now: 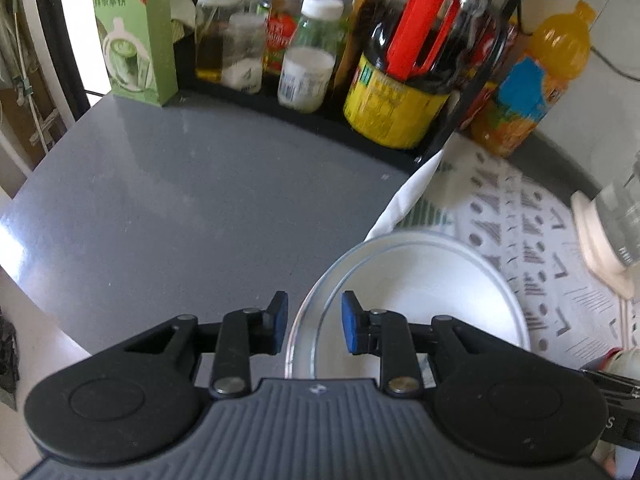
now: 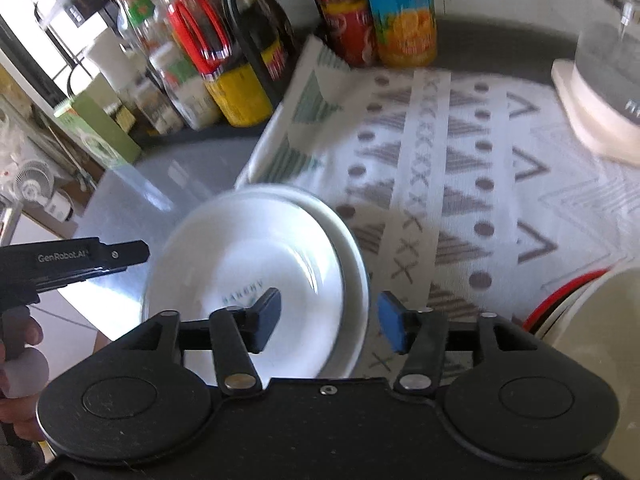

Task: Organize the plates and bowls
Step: 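Lower the 'BAKERY' plate onto the 'Sweet' plate and open both tools, then withdraw both tools up and move them toward the stacked bowls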

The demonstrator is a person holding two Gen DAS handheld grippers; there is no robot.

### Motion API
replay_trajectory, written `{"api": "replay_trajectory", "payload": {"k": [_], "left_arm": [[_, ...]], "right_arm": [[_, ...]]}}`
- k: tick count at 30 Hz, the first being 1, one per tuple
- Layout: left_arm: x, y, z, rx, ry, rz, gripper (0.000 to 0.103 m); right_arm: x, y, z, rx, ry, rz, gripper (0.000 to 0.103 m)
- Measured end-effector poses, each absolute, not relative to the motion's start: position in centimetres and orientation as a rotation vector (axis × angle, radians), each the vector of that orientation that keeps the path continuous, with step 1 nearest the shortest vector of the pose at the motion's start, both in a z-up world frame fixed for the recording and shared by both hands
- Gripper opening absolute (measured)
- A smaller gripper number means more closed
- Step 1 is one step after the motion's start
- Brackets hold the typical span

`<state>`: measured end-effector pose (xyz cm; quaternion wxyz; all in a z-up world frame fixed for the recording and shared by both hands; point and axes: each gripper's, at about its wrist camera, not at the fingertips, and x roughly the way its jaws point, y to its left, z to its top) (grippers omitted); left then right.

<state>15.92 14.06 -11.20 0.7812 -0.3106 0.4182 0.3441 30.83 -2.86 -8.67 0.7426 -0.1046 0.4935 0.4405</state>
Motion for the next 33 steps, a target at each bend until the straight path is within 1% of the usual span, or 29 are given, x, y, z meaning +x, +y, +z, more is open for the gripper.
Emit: {"api": "replay_trajectory", "payload": {"k": [1, 3, 4, 5, 6, 8, 9, 11, 12, 14, 18, 21, 33], "left_arm": [[16.0, 14.1, -10.8, -0.670, 0.896, 0.740, 0.029], [16.1, 13.9, -9.9, -0.664, 0.878, 0.740, 0.035], [16.2, 13.8, -9.5, -0.660, 0.870, 0.738, 0.040], [16.3, 13.7, -9.1, -0.655, 0.863, 0.736, 0.046], [16.5, 13.6, -8.7, -0.647, 0.854, 0.734, 0.049], [16.7, 13.4, -7.9, -0.627, 0.833, 0.739, 0.062], [16.8, 13.4, -7.3, -0.619, 0.816, 0.741, 0.067], [17.0, 13.3, -6.5, -0.613, 0.785, 0.729, 0.083], [17.1, 13.1, -6.0, -0.611, 0.771, 0.717, 0.084], [17.5, 12.9, -5.4, -0.613, 0.767, 0.699, 0.085], [18.4, 12.1, -4.5, -0.616, 0.761, 0.661, 0.087], [19.5, 11.0, -4.1, -0.586, 0.768, 0.620, 0.091], [24.5, 6.4, -4.0, -0.532, 0.815, 0.420, 0.091]], "right_arm": [[30.9, -3.0, -8.2, -0.224, 1.065, 0.968, 0.062], [31.0, -3.3, -7.1, -0.212, 1.031, 0.967, 0.070], [31.1, -3.4, -6.7, -0.205, 1.019, 0.965, 0.072], [31.2, -3.6, -6.3, -0.198, 1.004, 0.962, 0.080], [31.4, -4.0, -5.8, -0.189, 0.986, 0.956, 0.085], [31.7, -4.5, -5.1, -0.180, 0.954, 0.942, 0.088], [31.8, -4.7, -4.7, -0.177, 0.942, 0.937, 0.091], [32.1, -5.2, -4.0, -0.167, 0.917, 0.922, 0.096], [32.2, -5.5, -3.8, -0.162, 0.906, 0.915, 0.098], [32.4, -6.1, -3.4, -0.154, 0.886, 0.897, 0.099], [33.0, -7.8, -2.6, -0.122, 0.857, 0.860, 0.100], [33.2, -9.3, -2.0, -0.117, 0.828, 0.835, 0.100], [35.1, -15.2, -1.7, -0.046, 0.807, 0.695, 0.100]]}}
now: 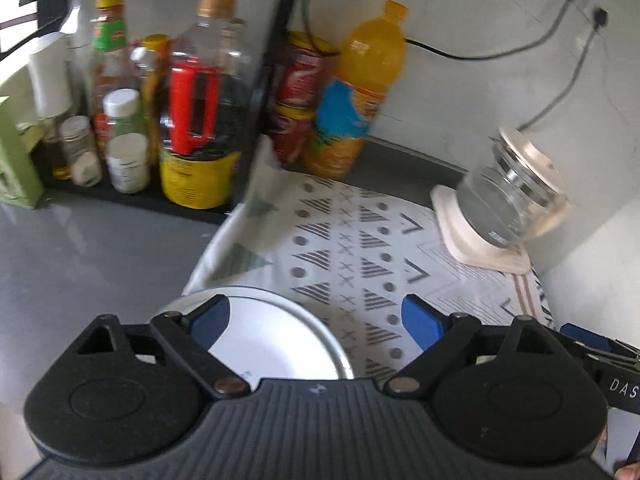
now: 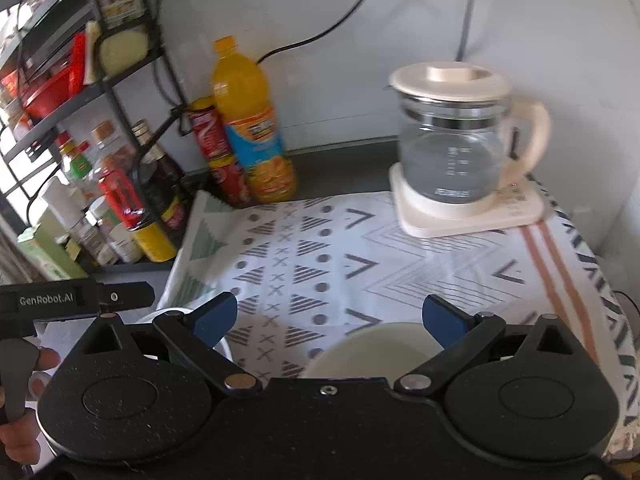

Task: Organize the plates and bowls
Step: 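Withdraw both tools up and move them toward the stacked bowls, then close the right tool on the bowl stack rim while the left tool grips the rim too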

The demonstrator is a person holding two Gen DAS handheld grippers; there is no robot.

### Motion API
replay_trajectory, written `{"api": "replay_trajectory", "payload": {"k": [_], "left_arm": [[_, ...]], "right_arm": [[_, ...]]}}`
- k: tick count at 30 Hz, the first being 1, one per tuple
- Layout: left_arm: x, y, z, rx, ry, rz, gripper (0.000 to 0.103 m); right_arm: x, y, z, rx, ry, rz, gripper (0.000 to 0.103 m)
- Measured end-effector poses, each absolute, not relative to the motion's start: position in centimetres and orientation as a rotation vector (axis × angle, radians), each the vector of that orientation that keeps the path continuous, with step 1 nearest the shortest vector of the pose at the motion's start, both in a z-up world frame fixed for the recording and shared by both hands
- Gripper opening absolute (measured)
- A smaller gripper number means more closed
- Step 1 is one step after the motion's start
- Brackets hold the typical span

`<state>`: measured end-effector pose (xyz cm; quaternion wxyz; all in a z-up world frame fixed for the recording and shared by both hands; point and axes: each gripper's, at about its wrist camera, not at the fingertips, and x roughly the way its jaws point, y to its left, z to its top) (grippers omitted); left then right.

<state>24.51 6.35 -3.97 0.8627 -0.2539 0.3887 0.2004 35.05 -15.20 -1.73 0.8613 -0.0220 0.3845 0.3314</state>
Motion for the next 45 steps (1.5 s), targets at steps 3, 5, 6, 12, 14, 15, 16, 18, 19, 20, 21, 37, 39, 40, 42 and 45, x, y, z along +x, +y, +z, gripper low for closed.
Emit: {"api": "replay_trajectory", "payload": {"k": [3, 5, 6, 12, 14, 15, 16, 18, 19, 20, 21, 37, 39, 40, 42, 45], "left_arm": [[25.7, 5.0, -4.0, -0.498, 0.828, 0.378, 0.091], [26.6, 4.3, -4.1, -0.487, 0.832, 0.346, 0.091], [27.1, 3.8, -4.2, -0.479, 0.835, 0.335, 0.091], [29.6, 1.1, -4.4, -0.438, 0.845, 0.242, 0.091], [30.2, 0.4, -4.5, -0.435, 0.853, 0.214, 0.091], [30.6, 0.1, -4.7, -0.436, 0.861, 0.198, 0.091], [31.0, -0.3, -4.8, -0.435, 0.866, 0.185, 0.091], [31.5, -1.0, -5.0, -0.426, 0.873, 0.169, 0.091], [31.8, -1.3, -5.2, -0.423, 0.877, 0.160, 0.091], [32.1, -1.5, -5.3, -0.421, 0.881, 0.151, 0.091], [32.3, -1.8, -5.5, -0.419, 0.887, 0.144, 0.091], [34.2, -4.5, -9.5, -0.365, 0.999, 0.083, 0.091], [34.2, -4.5, -10.1, -0.375, 1.012, 0.087, 0.090], [34.2, -4.4, -10.4, -0.380, 1.016, 0.089, 0.090], [34.2, -4.4, -10.9, -0.385, 1.028, 0.094, 0.090], [34.1, -4.5, -11.6, -0.395, 1.043, 0.092, 0.090]], "right_arm": [[35.5, -16.7, -1.8, -0.026, 0.805, 0.662, 0.100], [35.8, -17.8, -1.9, -0.008, 0.805, 0.636, 0.100], [36.0, -18.3, -1.9, 0.000, 0.805, 0.624, 0.100], [36.9, -21.0, -1.9, 0.046, 0.810, 0.569, 0.100], [37.2, -21.7, -2.0, 0.051, 0.808, 0.552, 0.100], [37.3, -22.1, -2.1, 0.057, 0.809, 0.543, 0.100], [37.4, -22.4, -2.2, 0.064, 0.811, 0.535, 0.100], [37.7, -23.1, -2.4, 0.075, 0.816, 0.519, 0.100], [37.7, -23.4, -2.6, 0.079, 0.819, 0.512, 0.100], [37.8, -23.6, -2.8, 0.082, 0.822, 0.507, 0.100], [37.8, -23.9, -3.0, 0.085, 0.827, 0.502, 0.100], [38.2, -25.7, -7.3, 0.130, 0.958, 0.494, 0.099], [38.2, -25.6, -8.0, 0.125, 0.979, 0.494, 0.099], [38.2, -25.6, -8.3, 0.126, 0.988, 0.495, 0.099], [38.3, -25.7, -9.0, 0.130, 1.011, 0.493, 0.099], [38.5, -25.8, -9.9, 0.143, 1.045, 0.498, 0.096]]}}
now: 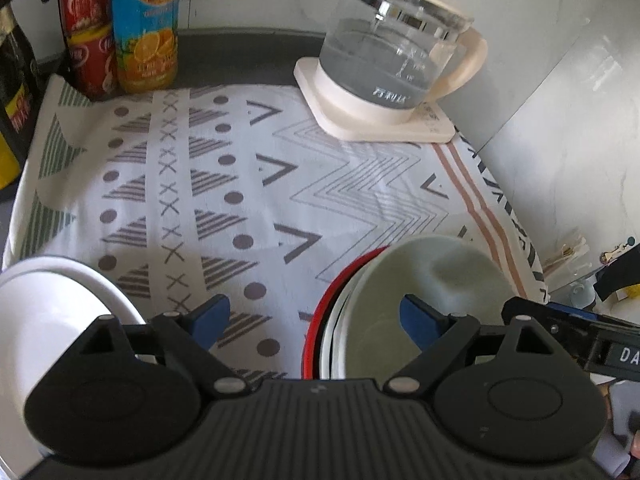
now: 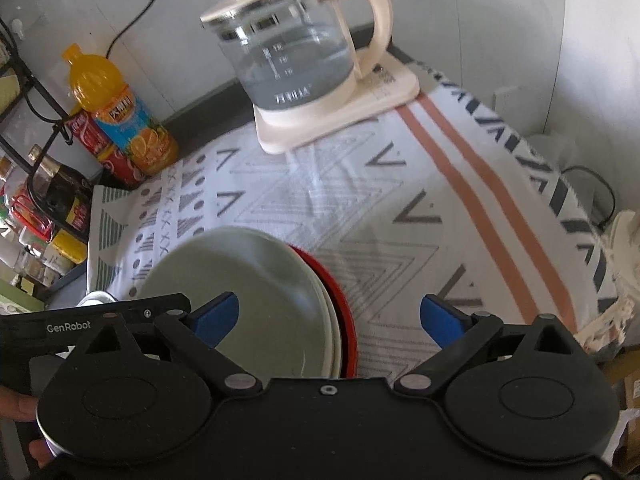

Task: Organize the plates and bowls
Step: 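Close the right tool on the bowl stack rim while the left tool grips the rim too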

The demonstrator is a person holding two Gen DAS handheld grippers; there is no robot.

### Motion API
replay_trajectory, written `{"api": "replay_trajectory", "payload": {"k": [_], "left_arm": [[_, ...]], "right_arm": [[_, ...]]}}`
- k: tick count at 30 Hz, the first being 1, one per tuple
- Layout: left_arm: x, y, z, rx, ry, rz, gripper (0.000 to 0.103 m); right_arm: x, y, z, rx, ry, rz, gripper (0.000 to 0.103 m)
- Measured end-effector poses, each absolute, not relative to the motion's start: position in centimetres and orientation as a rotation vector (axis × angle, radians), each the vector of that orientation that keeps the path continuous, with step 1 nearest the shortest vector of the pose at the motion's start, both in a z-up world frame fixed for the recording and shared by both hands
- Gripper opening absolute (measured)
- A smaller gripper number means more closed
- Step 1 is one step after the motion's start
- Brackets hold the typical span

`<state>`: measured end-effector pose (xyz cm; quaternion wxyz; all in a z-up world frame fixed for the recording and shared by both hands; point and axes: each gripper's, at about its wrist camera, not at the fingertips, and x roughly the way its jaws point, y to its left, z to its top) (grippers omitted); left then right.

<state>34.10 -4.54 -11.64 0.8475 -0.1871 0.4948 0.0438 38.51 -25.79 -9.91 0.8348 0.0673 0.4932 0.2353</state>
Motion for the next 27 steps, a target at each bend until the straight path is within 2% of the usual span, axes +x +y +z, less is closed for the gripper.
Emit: {"api": "replay_trajectory", "payload": {"k": [5, 9, 10, 12, 13, 15, 17, 20, 27], "left_arm": [[34.1, -4.6, -13.0, -0.425, 1.079, 0.091, 0.089], [34.1, -4.7, -13.8, -0.449, 1.097, 0.093, 0.086], [34.2, -4.8, -13.9, -0.455, 1.102, 0.089, 0.083], [34.2, -4.9, -14.2, -0.467, 1.112, 0.084, 0.078], [34.2, -5.0, -14.3, -0.472, 1.114, 0.083, 0.073], [34.2, -5.0, -14.5, -0.481, 1.121, 0.082, 0.064], [34.2, -4.9, -14.9, -0.509, 1.129, 0.077, 0.052], [34.2, -5.0, -15.5, -0.545, 1.144, 0.060, 0.041], [34.0, -5.1, -15.5, -0.535, 1.135, 0.071, 0.037]], "right_arm": [[38.6, -25.6, -11.2, 0.149, 1.091, 0.514, 0.092], [38.8, -25.5, -12.1, 0.169, 1.131, 0.531, 0.081], [38.9, -25.4, -12.4, 0.175, 1.142, 0.532, 0.079], [39.0, -25.4, -13.0, 0.182, 1.165, 0.532, 0.066], [39.0, -25.3, -13.3, 0.182, 1.175, 0.534, 0.063], [39.0, -25.1, -13.8, 0.178, 1.191, 0.542, 0.049], [38.9, -25.0, -14.1, 0.168, 1.202, 0.543, 0.041], [38.7, -25.2, -14.4, 0.156, 1.197, 0.534, 0.032], [38.6, -25.4, -14.3, 0.142, 1.184, 0.544, 0.029]]}}
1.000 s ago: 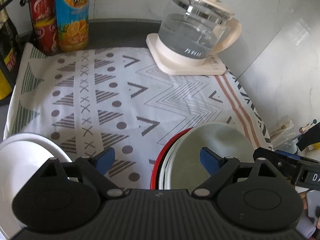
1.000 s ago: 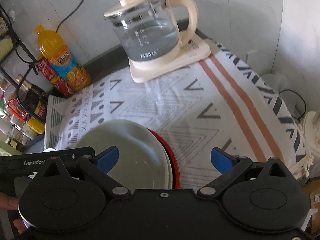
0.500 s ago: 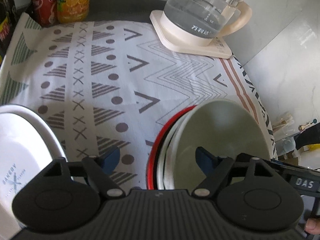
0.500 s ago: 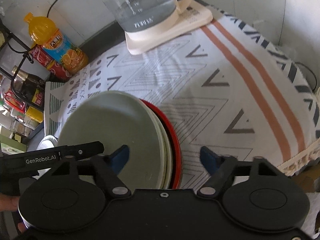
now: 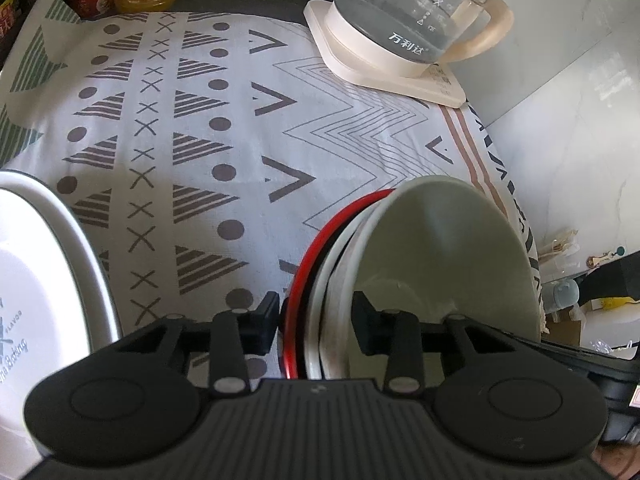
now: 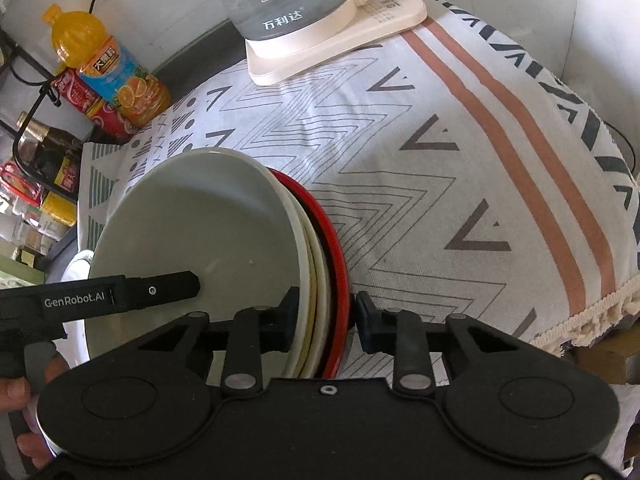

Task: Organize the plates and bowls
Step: 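Close the right tool on the bowl stack rim while the left tool grips the rim too, then lift the bowl stack with both tools and carry it over the plate stack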

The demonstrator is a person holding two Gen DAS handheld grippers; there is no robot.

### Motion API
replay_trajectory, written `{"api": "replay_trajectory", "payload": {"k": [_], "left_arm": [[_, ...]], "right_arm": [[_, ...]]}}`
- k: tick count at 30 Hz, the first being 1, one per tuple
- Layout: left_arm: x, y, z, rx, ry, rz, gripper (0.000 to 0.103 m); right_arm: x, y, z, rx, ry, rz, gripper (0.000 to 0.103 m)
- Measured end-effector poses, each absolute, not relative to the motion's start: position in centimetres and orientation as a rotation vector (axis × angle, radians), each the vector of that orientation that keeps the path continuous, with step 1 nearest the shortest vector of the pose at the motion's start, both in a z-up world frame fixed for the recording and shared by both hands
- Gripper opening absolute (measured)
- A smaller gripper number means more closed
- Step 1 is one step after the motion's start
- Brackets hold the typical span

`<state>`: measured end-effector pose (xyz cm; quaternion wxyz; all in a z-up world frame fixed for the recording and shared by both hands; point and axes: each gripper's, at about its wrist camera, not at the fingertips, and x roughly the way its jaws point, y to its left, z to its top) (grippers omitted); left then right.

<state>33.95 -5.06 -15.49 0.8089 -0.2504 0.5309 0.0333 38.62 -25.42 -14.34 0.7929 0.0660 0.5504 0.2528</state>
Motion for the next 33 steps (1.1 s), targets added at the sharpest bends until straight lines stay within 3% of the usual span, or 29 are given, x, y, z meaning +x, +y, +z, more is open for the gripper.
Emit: {"api": "replay_trajectory", "payload": {"k": [33], "left_arm": [[32.8, -1.4, -8.7, -0.541, 0.946, 0.192, 0.037]], "right_arm": [[40.4, -20.4, -7.2, 0.079, 1.011, 0.740, 0.029]]}}
